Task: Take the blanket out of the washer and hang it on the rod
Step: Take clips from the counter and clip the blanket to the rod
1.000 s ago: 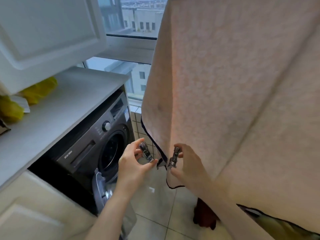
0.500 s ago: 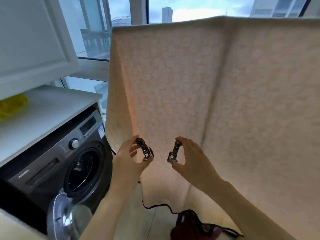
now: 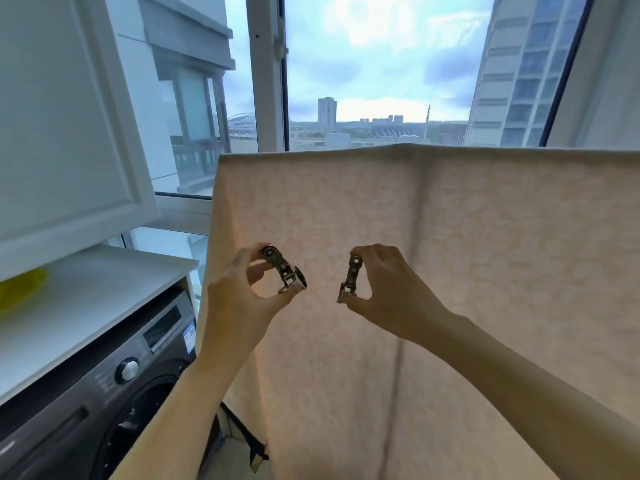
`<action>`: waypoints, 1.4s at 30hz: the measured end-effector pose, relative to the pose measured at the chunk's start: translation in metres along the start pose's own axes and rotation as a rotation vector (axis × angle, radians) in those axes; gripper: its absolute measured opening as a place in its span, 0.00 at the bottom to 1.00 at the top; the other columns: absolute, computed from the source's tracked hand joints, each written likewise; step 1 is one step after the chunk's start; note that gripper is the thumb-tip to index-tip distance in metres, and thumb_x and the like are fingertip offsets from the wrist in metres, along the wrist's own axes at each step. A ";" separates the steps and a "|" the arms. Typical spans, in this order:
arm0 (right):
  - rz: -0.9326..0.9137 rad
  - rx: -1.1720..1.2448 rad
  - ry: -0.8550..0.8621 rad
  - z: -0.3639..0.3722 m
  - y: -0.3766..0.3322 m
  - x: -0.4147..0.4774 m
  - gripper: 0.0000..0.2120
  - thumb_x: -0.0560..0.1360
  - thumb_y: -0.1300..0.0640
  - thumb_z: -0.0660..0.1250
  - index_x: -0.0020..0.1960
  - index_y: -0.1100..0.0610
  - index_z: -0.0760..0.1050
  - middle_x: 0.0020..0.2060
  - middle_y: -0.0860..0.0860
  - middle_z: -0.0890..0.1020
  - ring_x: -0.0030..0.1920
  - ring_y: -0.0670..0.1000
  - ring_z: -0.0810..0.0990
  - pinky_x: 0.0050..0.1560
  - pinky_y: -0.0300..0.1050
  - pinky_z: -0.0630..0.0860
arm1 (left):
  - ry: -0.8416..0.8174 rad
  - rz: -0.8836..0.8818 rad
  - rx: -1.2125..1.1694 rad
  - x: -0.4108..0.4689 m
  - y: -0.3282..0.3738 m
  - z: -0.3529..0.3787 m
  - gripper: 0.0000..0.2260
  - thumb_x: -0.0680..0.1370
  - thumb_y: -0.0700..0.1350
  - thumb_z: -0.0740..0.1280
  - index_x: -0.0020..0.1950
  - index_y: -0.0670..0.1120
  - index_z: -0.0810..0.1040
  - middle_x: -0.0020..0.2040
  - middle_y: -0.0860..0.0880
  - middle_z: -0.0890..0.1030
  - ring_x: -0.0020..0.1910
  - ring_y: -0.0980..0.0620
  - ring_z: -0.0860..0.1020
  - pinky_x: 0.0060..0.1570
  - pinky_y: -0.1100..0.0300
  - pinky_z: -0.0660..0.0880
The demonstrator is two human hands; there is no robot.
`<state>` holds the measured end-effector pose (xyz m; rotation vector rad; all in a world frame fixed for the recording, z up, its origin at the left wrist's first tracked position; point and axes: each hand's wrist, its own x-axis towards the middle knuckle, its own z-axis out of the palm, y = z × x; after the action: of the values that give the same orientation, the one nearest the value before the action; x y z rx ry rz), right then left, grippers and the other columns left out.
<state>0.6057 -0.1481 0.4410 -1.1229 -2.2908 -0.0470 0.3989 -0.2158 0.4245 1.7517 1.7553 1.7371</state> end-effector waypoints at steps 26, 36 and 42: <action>-0.113 -0.490 -0.022 -0.069 0.029 0.140 0.27 0.66 0.34 0.69 0.53 0.54 0.75 0.70 0.50 0.61 0.67 0.53 0.59 0.66 0.53 0.52 | 0.101 0.318 -0.152 0.147 0.044 -0.001 0.28 0.61 0.58 0.77 0.58 0.55 0.75 0.57 0.57 0.80 0.54 0.56 0.81 0.57 0.59 0.76; -0.137 -0.511 -0.014 -0.065 0.033 0.137 0.24 0.64 0.34 0.69 0.48 0.52 0.77 0.71 0.50 0.58 0.69 0.54 0.55 0.69 0.55 0.48 | -0.026 0.382 -0.091 0.195 0.054 -0.003 0.23 0.62 0.43 0.80 0.55 0.50 0.78 0.53 0.55 0.82 0.51 0.56 0.82 0.51 0.68 0.77; -0.137 -0.514 0.001 -0.064 0.037 0.140 0.24 0.64 0.34 0.69 0.48 0.52 0.76 0.70 0.50 0.58 0.69 0.54 0.55 0.68 0.54 0.47 | -0.179 0.357 -0.025 0.230 0.068 -0.008 0.23 0.62 0.43 0.80 0.55 0.48 0.79 0.51 0.52 0.82 0.42 0.63 0.82 0.41 0.74 0.76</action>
<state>0.5971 -0.0425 0.5580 -1.1976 -2.4191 -0.7234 0.3594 -0.0738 0.6140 2.2404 1.4108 1.6426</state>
